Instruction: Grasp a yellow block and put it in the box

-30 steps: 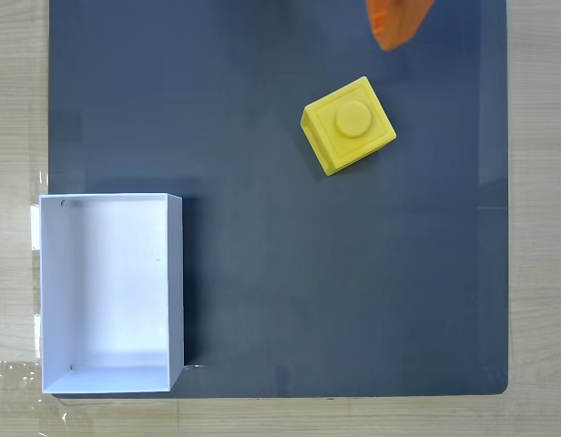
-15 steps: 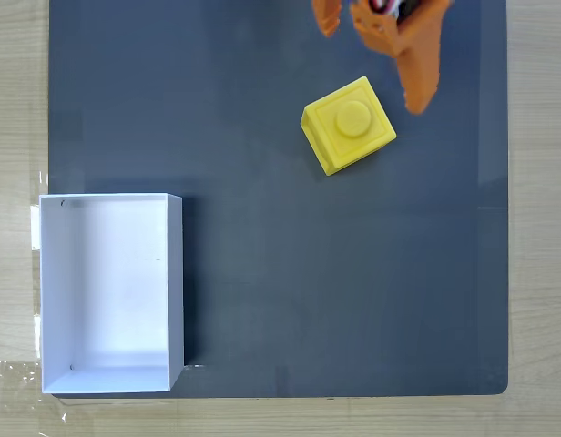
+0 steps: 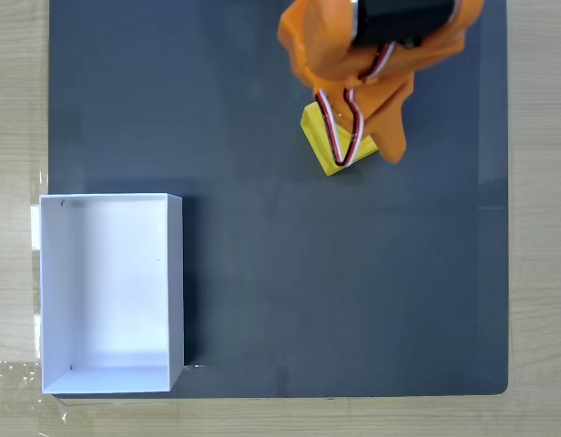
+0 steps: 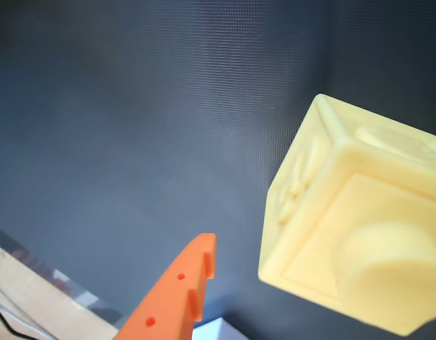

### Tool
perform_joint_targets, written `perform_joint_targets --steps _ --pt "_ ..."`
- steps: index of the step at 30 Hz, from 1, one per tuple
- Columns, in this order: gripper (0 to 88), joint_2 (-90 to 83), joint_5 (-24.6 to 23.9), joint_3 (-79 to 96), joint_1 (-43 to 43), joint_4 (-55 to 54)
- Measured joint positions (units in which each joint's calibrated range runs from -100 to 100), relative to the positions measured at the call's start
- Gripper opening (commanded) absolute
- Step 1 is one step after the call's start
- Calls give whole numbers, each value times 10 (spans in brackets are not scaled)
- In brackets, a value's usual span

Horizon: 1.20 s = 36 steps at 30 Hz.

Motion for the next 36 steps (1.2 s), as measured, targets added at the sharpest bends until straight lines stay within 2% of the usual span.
perform_joint_targets --steps 8,15,17,22,24,36 --pt "477 102 -16 0 -2 -70" --pt "476 115 -41 0 -30 -76" --pt "446 115 -43 0 -31 -76" --pt "278 115 -50 -6 -31 -76" --pt "242 115 -53 -9 -32 -76" --pt "237 91 -50 -74 -26 -76"
